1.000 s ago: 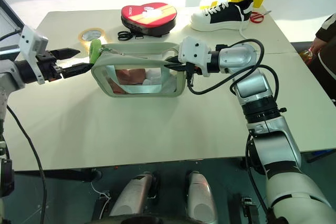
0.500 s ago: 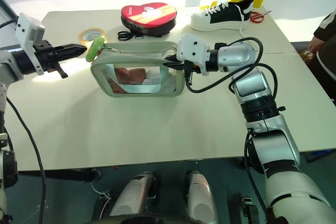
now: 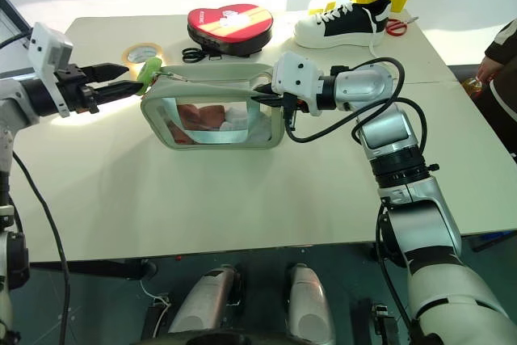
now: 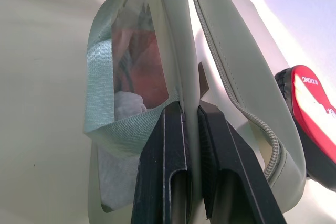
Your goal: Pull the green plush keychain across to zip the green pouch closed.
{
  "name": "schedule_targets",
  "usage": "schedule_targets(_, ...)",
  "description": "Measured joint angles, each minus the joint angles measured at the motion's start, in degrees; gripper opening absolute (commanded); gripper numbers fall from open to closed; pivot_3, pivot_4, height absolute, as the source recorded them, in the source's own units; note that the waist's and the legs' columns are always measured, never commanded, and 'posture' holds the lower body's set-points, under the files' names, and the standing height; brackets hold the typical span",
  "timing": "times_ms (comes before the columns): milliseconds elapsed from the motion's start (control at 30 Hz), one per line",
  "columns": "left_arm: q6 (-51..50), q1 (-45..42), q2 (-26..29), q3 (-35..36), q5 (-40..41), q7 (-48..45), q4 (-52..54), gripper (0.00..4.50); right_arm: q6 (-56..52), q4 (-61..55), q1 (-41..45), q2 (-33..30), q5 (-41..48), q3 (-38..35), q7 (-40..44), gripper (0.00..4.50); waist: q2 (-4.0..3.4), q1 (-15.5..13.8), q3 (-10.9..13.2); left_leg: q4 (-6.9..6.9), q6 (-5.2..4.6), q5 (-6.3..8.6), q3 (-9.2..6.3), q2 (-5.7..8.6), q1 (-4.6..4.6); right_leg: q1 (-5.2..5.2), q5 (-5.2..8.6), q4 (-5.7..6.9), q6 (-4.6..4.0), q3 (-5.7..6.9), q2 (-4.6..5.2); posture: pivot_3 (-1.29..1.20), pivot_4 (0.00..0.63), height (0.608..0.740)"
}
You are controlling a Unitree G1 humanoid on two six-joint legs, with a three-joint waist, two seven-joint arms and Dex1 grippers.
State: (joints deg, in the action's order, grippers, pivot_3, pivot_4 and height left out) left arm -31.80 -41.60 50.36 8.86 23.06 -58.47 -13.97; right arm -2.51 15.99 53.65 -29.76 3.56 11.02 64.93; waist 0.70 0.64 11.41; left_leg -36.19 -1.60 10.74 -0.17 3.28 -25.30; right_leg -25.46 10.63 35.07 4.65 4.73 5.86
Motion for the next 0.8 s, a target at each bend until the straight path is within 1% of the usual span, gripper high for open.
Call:
schedule_targets(100,0.76,0.35,-1.28,-0.79,-0.42,0.08,-0.34,2.94,-0.23,-0.34,0.0,0.0,-0.01,0.0,0.0,0.0,0.0,-0.02,0.0,-0.01,0.0,0.0,0.0,0.0,0.0,0.0,0.0,0.0,0.0,0.0,0.0,0.0,0.15,0.74)
schedule_targets(267,2.46,0.35,-1.67,-1.46,-1.97,-0.04,-2.07,2.94,-0.89,-1.14,-0.01,0.02,-0.01,0.05,0.01,0.0,0.0,0.01,0.0,0.0,0.0,0.0,0.0,0.0,0.0,-0.01,0.0,0.0,0.0,0.0,0.0,0.0,0.15,0.74)
schedule_targets(300,2.65,0.35,-1.82,-1.46,-2.22,-0.05,-2.4,2.71,-0.9,-1.24,-0.01,0.02,0.0,0.05,0.01,0.0,0.0,0.01,0.0,-0.01,0.0,0.0,0.0,0.0,0.0,0.0,0.0,0.0,0.0,0.0,0.0,0.0,0.15,0.74)
schedule_targets(367,2.96,0.34,-2.17,-1.46,-2.49,-0.09,-2.92,2.05,-0.93,-1.27,-0.01,0.04,0.0,0.05,0.01,0.0,0.0,-0.03,0.0,-0.02,0.0,0.0,0.0,0.0,0.0,0.0,0.0,0.0,0.0,0.01,0.0,0.0,0.15,0.74)
schedule_targets(500,3.35,-0.17,-2.28,-1.46,-2.46,-0.6,-2.92,0.05,-0.93,-1.28,-0.01,0.17,0.0,0.05,0.01,0.0,0.0,-0.04,0.0,-0.01,0.0,0.0,0.0,0.0,0.0,0.0,0.0,0.0,0.0,0.01,0.0,0.0,0.15,0.74)
schedule_targets(700,3.53,-1.53,-2.29,-1.45,-2.5,-1.01,-2.89,0.05,-0.93,-1.28,-0.01,0.21,0.0,0.05,-0.02,0.0,0.01,-0.03,0.0,-0.02,0.0,0.0,0.0,0.0,-0.01,0.0,0.0,0.01,0.0,0.01,0.0,0.0,0.15,0.74)
schedule_targets(800,1.43,-4.68,-2.76,-1.43,-1.41,-0.82,-0.78,0.05,-0.92,-1.28,0.0,0.33,-0.01,0.05,-0.09,0.0,0.02,-0.18,0.0,-0.06,-0.01,0.0,-0.01,0.0,-0.04,0.01,-0.01,0.01,0.01,0.03,0.0,0.0,0.15,0.74)
